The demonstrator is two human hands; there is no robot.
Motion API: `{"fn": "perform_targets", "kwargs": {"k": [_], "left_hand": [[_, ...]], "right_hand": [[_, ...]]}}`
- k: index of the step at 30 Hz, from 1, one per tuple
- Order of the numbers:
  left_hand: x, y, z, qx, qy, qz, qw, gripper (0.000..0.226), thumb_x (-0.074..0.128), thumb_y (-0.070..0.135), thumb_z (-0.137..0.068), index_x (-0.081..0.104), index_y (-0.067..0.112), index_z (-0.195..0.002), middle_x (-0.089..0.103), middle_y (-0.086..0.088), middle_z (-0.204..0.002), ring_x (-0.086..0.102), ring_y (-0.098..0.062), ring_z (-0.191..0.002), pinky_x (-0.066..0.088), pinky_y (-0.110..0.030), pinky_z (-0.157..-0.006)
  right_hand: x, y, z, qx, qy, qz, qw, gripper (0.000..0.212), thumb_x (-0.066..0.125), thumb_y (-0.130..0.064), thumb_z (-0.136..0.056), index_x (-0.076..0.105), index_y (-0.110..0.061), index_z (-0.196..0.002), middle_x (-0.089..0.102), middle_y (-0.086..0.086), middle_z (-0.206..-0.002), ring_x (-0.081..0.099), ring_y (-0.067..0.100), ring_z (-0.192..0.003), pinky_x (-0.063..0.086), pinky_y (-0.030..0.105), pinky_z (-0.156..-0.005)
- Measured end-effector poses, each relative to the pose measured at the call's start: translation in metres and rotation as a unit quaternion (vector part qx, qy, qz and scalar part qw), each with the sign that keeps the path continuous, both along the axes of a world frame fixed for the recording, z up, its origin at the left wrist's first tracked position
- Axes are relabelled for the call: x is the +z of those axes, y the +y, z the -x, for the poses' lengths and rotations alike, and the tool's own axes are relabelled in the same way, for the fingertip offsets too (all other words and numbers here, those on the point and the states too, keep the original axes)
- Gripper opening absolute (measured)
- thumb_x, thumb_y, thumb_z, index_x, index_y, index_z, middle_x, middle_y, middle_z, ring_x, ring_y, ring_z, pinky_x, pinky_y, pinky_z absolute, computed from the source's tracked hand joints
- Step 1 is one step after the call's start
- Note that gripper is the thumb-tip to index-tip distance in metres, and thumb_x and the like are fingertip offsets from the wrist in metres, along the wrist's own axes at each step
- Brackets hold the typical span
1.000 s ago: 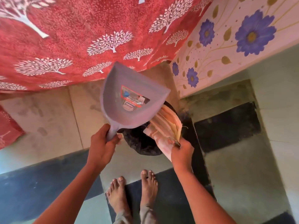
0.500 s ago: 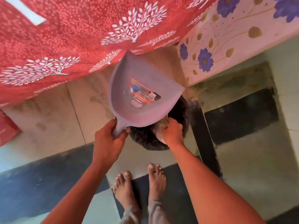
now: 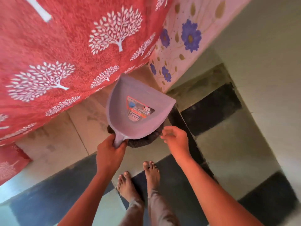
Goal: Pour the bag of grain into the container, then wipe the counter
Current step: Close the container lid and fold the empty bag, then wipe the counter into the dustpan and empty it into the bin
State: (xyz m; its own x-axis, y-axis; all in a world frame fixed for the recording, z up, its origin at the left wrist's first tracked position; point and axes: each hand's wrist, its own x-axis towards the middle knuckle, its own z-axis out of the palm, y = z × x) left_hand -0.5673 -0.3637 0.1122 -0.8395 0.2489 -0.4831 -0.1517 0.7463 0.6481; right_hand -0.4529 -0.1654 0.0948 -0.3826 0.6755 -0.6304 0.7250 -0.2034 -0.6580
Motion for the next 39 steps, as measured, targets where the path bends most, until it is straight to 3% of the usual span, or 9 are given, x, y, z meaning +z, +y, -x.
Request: {"fn": "perform_targets", "kwargs": {"k": [5,10,15,21,25,29,33,35,39], "left_hand": [[0.120,0.007,-0.022,-0.047,-0.025,-0.023,0.998,0.008,0.064,0.010,-0.090,0.063,0.006,-0.083,0.070,-0.007,-0.063,0.063,-0.015,-0.042,0.056,-0.039,-0.045],[0.234,0.010,-0.045,-0.109,-0.010,-0.015,0.994,0.012,0.063,0.005,-0.086,0.059,0.013,-0.077,0.069,-0.006,-0.063,0.061,-0.014,-0.049,0.048,-0.032,-0.053],[0.300,0.014,-0.071,-0.158,0.022,-0.010,0.987,0.010,0.074,0.012,-0.084,0.068,0.004,-0.082,0.072,-0.016,-0.072,0.068,-0.033,-0.069,0.039,-0.030,-0.059],[0.339,0.036,-0.088,-0.172,0.011,0.010,0.985,0.016,0.077,0.014,-0.082,0.070,0.000,-0.081,0.065,-0.014,-0.067,0.067,-0.038,-0.071,0.038,-0.032,-0.060],[0.350,0.055,-0.099,-0.188,0.017,0.012,0.982,0.031,0.068,0.034,-0.074,0.069,0.005,-0.085,0.068,-0.013,-0.071,0.068,-0.039,-0.073,0.048,-0.038,-0.060],[0.354,0.076,-0.104,-0.187,0.038,0.028,0.981,0.024,0.075,0.024,-0.081,0.069,0.004,-0.092,0.071,-0.019,-0.082,0.068,-0.043,-0.078,0.048,-0.040,-0.064],[0.356,0.099,-0.106,-0.180,0.044,0.038,0.982,0.016,0.077,0.016,-0.084,0.068,0.003,-0.090,0.071,-0.021,-0.081,0.067,-0.043,-0.078,0.044,-0.038,-0.062],[0.361,0.112,-0.107,-0.174,0.048,0.043,0.983,0.023,0.078,0.022,-0.082,0.059,0.012,-0.073,0.062,-0.014,-0.068,0.066,-0.043,-0.075,0.038,-0.035,-0.060],[0.369,0.130,-0.106,-0.180,0.043,0.040,0.982,0.026,0.067,0.034,-0.073,0.047,0.020,-0.063,0.053,-0.005,-0.059,0.061,-0.040,-0.066,0.036,-0.035,-0.057]], "right_hand": [[0.149,-0.002,-0.046,-0.036,0.069,-0.014,0.997,0.015,0.066,-0.009,-0.092,0.074,-0.021,-0.090,0.076,0.003,-0.085,0.076,0.019,-0.076,0.060,0.039,-0.071],[0.295,-0.006,-0.082,-0.044,0.120,-0.057,0.990,0.014,0.064,-0.005,-0.093,0.073,-0.016,-0.095,0.076,0.000,-0.088,0.075,0.018,-0.077,0.061,0.041,-0.072],[0.389,0.000,-0.116,-0.042,0.192,-0.113,0.974,0.016,0.063,-0.004,-0.095,0.071,-0.017,-0.095,0.075,-0.002,-0.090,0.075,0.019,-0.076,0.059,0.041,-0.072],[0.437,0.054,-0.135,-0.051,0.206,-0.188,0.959,0.016,0.062,0.000,-0.094,0.071,-0.011,-0.099,0.075,0.001,-0.091,0.075,0.017,-0.077,0.060,0.043,-0.073],[0.448,0.108,-0.135,-0.014,0.178,-0.276,0.945,0.020,0.064,-0.002,-0.090,0.072,-0.014,-0.103,0.074,0.001,-0.096,0.071,0.014,-0.087,0.059,0.034,-0.079],[0.442,0.170,-0.114,0.127,0.072,-0.434,0.889,0.048,0.070,-0.035,-0.084,0.061,-0.014,-0.127,0.057,0.009,-0.131,0.052,0.027,-0.124,0.047,0.045,-0.103],[0.436,0.220,-0.078,0.253,-0.104,-0.449,0.851,0.094,0.062,-0.078,-0.069,0.032,-0.040,-0.150,0.018,0.012,-0.163,0.019,0.045,-0.148,0.030,0.061,-0.110],[0.429,0.241,-0.066,0.319,-0.157,-0.429,0.830,0.091,0.058,-0.080,-0.071,0.025,-0.049,-0.149,0.015,0.013,-0.163,0.019,0.048,-0.145,0.029,0.063,-0.109],[0.428,0.252,-0.062,0.332,-0.157,-0.512,0.776,0.067,0.071,-0.042,-0.071,0.054,-0.035,-0.135,0.052,0.018,-0.129,0.055,0.046,-0.102,0.054,0.047,-0.078]]}}
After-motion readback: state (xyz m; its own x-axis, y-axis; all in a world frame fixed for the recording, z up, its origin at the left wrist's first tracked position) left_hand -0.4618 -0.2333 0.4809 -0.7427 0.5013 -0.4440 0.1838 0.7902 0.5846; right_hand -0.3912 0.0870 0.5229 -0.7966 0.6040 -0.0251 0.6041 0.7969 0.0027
